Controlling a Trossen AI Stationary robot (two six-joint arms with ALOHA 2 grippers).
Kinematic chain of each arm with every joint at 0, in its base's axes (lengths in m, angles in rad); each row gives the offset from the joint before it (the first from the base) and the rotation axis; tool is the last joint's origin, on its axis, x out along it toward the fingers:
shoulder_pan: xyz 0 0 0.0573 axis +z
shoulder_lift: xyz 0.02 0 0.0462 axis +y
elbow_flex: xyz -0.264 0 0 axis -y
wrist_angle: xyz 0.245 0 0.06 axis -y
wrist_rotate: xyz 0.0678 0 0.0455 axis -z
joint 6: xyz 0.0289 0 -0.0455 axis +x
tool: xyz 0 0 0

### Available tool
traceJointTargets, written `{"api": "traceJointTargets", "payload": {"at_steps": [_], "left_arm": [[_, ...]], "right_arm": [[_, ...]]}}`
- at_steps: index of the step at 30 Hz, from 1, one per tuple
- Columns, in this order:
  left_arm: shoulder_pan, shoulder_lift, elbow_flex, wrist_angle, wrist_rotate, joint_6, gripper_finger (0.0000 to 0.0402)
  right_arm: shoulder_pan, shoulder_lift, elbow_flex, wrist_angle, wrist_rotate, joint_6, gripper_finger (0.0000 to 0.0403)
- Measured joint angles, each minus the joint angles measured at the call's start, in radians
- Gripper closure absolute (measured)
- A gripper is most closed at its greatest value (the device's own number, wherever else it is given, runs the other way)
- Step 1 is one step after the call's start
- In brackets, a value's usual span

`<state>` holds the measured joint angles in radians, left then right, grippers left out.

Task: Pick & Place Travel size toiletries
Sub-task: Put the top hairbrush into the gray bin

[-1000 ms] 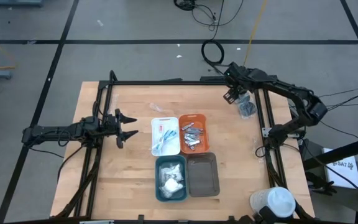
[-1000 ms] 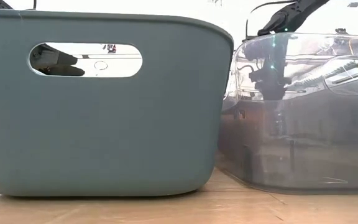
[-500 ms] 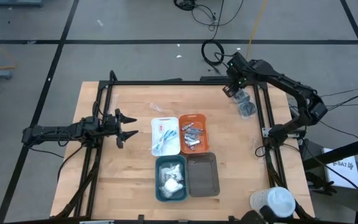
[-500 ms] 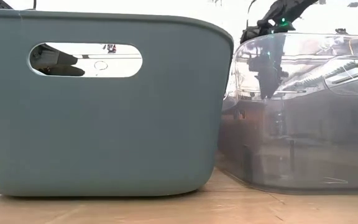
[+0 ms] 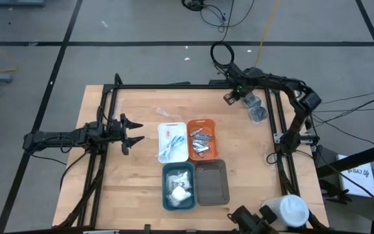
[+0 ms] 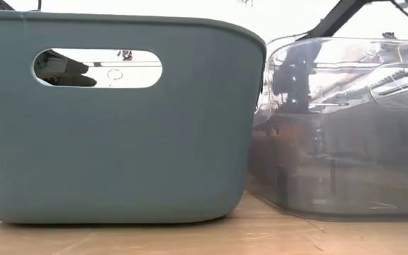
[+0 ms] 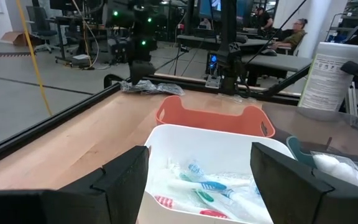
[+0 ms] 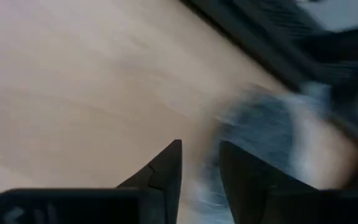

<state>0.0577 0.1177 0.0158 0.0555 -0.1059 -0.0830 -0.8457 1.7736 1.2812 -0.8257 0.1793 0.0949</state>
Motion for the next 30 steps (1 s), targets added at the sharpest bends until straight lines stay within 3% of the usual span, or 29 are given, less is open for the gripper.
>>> {"api": "traceJointTargets", "payload": {"at_steps": [6,15,19,23,30], "left_arm": [[0.0,0.0,0.0,0.0,0.0,0.0,0.0128],[0.0,0.0,0.0,0.0,0.0,0.0,0.0128],[0.0,0.0,0.0,0.0,0.0,0.0,0.0128],[0.0,0.0,0.0,0.0,0.0,0.0,0.0128],[0.0,0.0,0.0,0.0,0.0,0.0,0.0128]], "right_arm": [[0.021,0.012,0.001,0.008,0.049,-0.039,0.0301],[0.031,0.064,-0.001,0.066,0.191,0.0,0.0183],[0.036,0.107,0.0,0.078,0.27,0.01,0.0155],[0.042,0.137,0.021,0.043,0.308,0.022,0.0153],[0.042,0.145,0.032,0.022,0.281,0.015,0.0185]]}}
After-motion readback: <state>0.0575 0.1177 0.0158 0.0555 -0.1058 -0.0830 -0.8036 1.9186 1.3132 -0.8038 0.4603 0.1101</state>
